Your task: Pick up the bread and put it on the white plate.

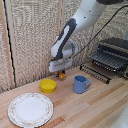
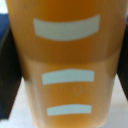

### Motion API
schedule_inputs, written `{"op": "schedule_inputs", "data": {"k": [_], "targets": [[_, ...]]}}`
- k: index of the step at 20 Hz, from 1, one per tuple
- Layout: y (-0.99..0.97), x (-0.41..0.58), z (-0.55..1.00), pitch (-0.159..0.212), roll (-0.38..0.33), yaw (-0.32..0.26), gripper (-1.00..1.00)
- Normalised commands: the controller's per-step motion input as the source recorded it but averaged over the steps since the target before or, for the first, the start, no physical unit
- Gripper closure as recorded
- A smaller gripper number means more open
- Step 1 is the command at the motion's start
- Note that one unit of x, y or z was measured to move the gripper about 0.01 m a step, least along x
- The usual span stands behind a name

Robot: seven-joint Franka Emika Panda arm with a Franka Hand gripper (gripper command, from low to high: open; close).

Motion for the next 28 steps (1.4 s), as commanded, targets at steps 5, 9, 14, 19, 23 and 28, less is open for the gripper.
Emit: {"op": "schedule_inputs", "data": {"k": [5, 9, 14, 19, 23, 28], "targets": [[0.10, -0.002, 0.94, 0.113, 0.003, 0.000, 1.00], [0.42, -0.164, 0.89, 0.066, 0.003, 0.000, 1.00], [0.71, -0.295, 0.67, 0.014, -0.003, 0.000, 1.00], [0.83, -0.318, 0.48, 0.000, -0.026, 0.000, 1.00], [0.86, -0.323, 0.32, 0.000, -0.032, 0.000, 1.00], [0.90, -0.313, 0.12, 0.000, -0.034, 0.000, 1.00]]}}
